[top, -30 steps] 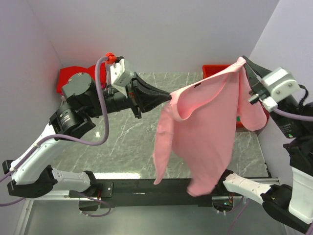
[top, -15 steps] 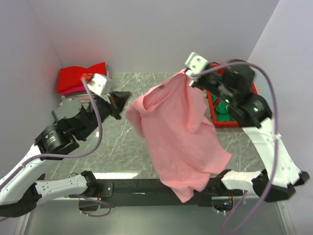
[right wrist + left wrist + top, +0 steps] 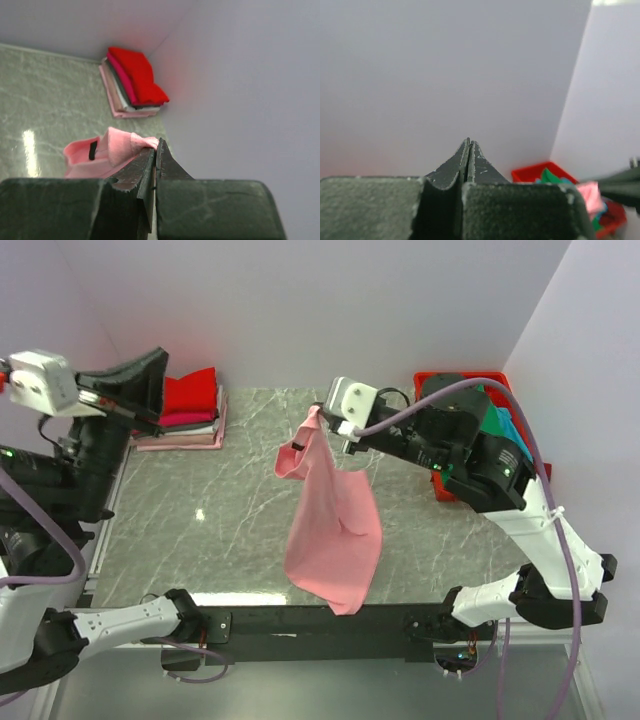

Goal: Fold and stack the t-shirts
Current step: Flatten the tshirt out

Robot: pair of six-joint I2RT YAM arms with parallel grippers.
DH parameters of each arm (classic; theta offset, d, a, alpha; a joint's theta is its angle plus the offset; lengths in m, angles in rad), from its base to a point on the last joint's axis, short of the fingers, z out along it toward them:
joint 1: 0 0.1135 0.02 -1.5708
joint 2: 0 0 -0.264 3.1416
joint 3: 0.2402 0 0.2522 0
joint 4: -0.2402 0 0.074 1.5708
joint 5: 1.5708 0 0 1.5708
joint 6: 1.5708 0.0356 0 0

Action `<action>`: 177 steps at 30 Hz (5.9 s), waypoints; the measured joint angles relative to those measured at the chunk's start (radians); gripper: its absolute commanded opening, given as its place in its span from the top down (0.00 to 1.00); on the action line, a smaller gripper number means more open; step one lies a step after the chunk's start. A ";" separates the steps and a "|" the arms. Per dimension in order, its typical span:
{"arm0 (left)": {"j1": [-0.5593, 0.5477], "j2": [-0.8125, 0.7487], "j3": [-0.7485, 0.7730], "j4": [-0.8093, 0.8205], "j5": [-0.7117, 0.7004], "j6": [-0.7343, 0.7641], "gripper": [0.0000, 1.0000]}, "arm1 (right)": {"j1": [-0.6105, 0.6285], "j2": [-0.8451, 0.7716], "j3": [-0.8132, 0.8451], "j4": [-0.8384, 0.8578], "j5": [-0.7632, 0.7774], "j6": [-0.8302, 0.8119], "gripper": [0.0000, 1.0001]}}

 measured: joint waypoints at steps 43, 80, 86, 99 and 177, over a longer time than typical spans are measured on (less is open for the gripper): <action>0.008 -0.100 -0.659 -0.144 0.283 0.037 0.99 | -0.048 -0.082 -0.095 -0.007 0.150 -0.009 1.00; 0.464 1.333 0.174 0.269 0.873 -0.236 0.17 | -0.267 -0.233 -1.172 0.281 0.042 0.299 0.59; 0.447 1.370 0.231 0.062 0.682 -0.291 0.07 | -0.455 -0.200 -1.171 0.236 0.002 0.318 0.40; 0.541 0.227 -0.602 0.069 0.529 -0.574 0.10 | -0.564 -0.077 -1.022 -0.108 -0.527 -0.248 0.39; 0.206 0.688 -0.785 -0.486 0.139 -0.729 0.58 | -0.545 -0.049 -1.283 -0.354 -0.188 -0.649 1.00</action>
